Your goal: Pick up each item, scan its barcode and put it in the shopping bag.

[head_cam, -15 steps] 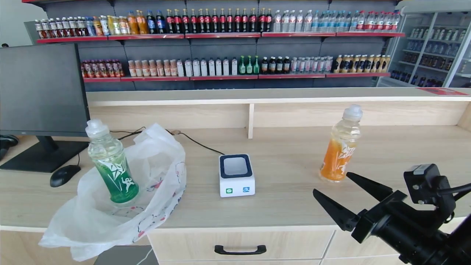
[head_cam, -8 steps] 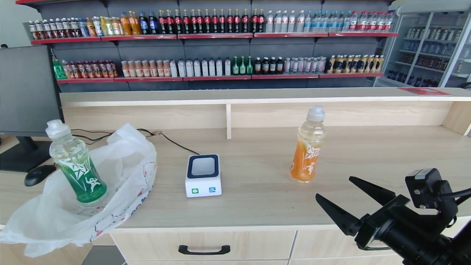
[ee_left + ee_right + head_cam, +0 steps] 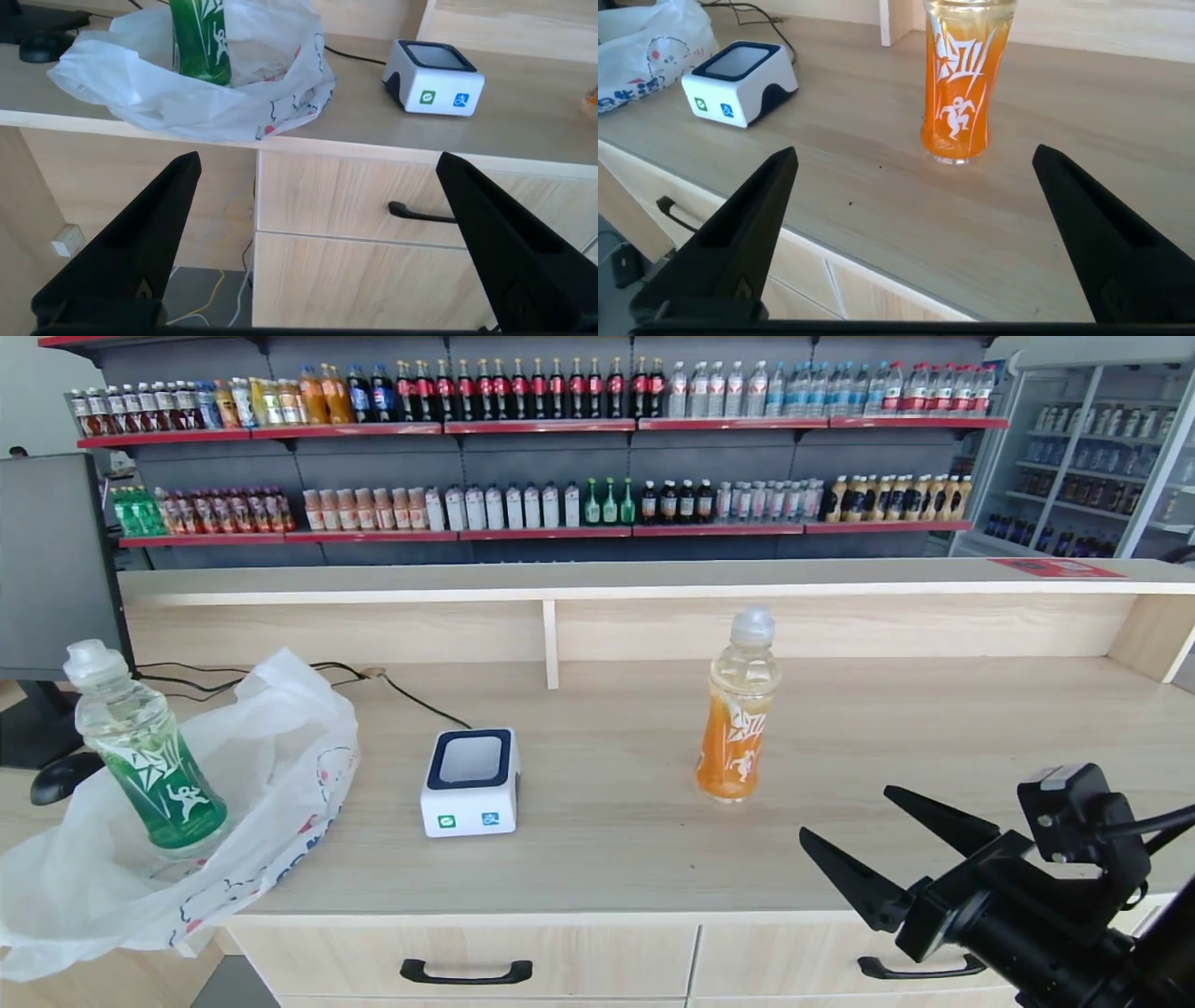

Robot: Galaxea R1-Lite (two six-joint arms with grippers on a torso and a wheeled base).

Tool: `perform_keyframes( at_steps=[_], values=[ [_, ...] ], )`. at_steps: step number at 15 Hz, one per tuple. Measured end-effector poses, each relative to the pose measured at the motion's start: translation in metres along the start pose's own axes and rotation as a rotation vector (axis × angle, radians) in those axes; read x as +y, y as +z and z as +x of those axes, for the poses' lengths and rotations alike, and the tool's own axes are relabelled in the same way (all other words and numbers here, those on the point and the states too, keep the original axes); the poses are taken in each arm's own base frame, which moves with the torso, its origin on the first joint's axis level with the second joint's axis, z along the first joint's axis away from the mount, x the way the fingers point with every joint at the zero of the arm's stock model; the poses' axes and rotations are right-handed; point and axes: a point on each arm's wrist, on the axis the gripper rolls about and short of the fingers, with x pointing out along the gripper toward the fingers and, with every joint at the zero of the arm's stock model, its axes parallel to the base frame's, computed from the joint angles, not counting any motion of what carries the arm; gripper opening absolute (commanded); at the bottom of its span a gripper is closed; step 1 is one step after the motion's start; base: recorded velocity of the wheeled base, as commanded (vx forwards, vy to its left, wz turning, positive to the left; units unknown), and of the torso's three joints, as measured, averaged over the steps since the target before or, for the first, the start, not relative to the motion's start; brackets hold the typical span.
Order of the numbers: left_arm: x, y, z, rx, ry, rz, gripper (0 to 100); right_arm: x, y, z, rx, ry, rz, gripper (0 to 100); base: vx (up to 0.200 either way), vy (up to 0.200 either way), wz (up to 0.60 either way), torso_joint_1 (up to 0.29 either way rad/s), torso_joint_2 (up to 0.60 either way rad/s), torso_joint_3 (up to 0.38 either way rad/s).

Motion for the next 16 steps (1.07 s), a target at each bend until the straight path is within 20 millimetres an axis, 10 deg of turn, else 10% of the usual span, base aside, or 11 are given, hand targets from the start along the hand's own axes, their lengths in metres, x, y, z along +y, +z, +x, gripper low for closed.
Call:
perform_keyframes(
  at_steps=[16],
  values=[
    [0.000, 0.000, 0.000, -0.001, 0.000, 0.003, 100, -0.008, 0.002, 0.039, -0.024, -0.050, -0.040, 100, 0.025, 0.000, 0.00, 0.000, 0.00, 0.001]
  ],
)
